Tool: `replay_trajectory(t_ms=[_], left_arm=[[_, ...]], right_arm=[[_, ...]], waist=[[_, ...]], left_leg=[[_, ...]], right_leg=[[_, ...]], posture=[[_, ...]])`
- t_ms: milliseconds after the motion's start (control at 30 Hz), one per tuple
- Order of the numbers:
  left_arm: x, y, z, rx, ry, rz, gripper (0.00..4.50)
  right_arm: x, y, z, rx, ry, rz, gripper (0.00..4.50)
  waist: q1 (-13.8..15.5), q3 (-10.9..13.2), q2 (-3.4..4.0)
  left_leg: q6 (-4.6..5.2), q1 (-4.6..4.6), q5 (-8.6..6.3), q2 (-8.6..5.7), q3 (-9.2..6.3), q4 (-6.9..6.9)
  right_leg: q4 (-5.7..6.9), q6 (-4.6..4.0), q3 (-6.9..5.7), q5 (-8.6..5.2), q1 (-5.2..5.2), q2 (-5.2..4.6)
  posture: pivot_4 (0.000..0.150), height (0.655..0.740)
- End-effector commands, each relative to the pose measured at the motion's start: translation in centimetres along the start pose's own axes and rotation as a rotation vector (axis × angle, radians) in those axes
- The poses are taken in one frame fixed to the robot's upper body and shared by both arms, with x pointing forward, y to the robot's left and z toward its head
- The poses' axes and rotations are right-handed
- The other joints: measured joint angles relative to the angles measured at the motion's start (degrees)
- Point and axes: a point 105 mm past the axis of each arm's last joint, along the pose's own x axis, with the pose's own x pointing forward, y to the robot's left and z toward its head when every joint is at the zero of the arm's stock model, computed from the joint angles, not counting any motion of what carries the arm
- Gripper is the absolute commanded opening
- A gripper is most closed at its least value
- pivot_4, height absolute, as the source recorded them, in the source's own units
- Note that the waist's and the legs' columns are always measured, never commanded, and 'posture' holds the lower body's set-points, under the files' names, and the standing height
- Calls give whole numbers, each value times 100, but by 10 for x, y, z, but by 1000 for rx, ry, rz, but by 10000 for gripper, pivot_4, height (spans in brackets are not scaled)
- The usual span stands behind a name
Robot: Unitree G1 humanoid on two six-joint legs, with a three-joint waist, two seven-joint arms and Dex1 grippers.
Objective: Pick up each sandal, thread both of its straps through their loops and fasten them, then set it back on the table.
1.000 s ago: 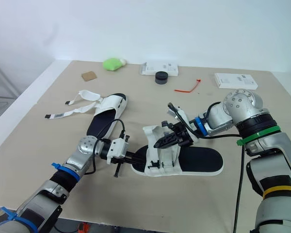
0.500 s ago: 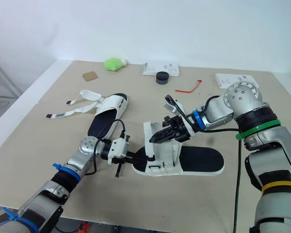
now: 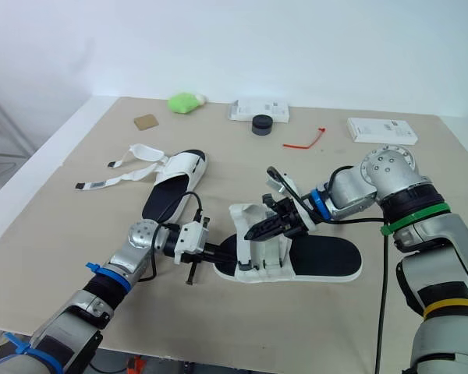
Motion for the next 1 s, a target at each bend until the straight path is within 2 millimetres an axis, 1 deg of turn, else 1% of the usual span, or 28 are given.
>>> replay_trajectory(t_ms=[33, 167, 267, 333, 400, 500, 633, 767, 1000], left_arm=[[-4, -56, -72, -277, 227, -114, 0], [-4, -56, -72, -275, 227, -115, 0], [-4, -57, -72, -276, 226, -114, 0], [-4, -57, -72, -278, 225, -115, 0], [-3, -57, -72, -278, 224, -117, 0], [-2, -57, -71, -277, 223, -117, 0], [-1, -56, -71, -277, 222, -115, 0], [0, -55, -71, -278, 219, -112, 0], [-2, -55, -72, -279, 223, -110, 0]], right_arm=[[-10, 13, 16, -39, -71, 22, 637], [-9, 11, 15, -40, -66, 14, 637], [-8, 15, 14, -51, -60, 29, 637], [-8, 21, 14, -69, -54, 49, 637], [-9, 22, 13, -66, -50, 52, 637], [-13, 35, 13, -109, -47, 93, 637], [-14, 31, 11, -96, -43, 73, 637], [-14, 20, 9, -58, -52, 43, 637], [-13, 14, 9, -38, -61, 31, 637]], waist=[[0, 0, 1], [0, 0, -1], [0, 0, 1], [0, 0, 1], [0, 0, 1], [0, 1, 1], [0, 1, -3], [0, 1, -2], [0, 1, -1]], left_leg=[[1, 0, 1, 0, 0, 0], [3, 0, 2, -1, 0, -1], [3, 0, 2, -1, 0, -1], [3, 0, 2, -1, -1, -1], [4, 0, 2, -1, -1, -1], [4, -1, 2, -1, -1, -1], [4, -1, 2, 0, -3, -1], [4, -2, 2, -1, -3, 0], [4, -2, 2, -1, -2, 0]], right_leg=[[0, 0, 0, 0, 0, 0], [0, 2, 0, 1, 0, 0], [0, 2, -1, 1, 0, 0], [0, 2, -1, 1, 0, 1], [0, 2, 0, 1, 0, 1], [0, 2, -1, 1, 0, 1], [0, 3, -2, 1, 0, 1], [0, 3, -1, 1, 0, -1], [0, 2, -1, 1, -1, -2]], posture=[[1500, 7400], [1500, 7400], [1500, 7400], [1500, 7400], [1500, 7400], [1500, 7400], [1500, 7400], [1500, 7400], [1500, 7400]])
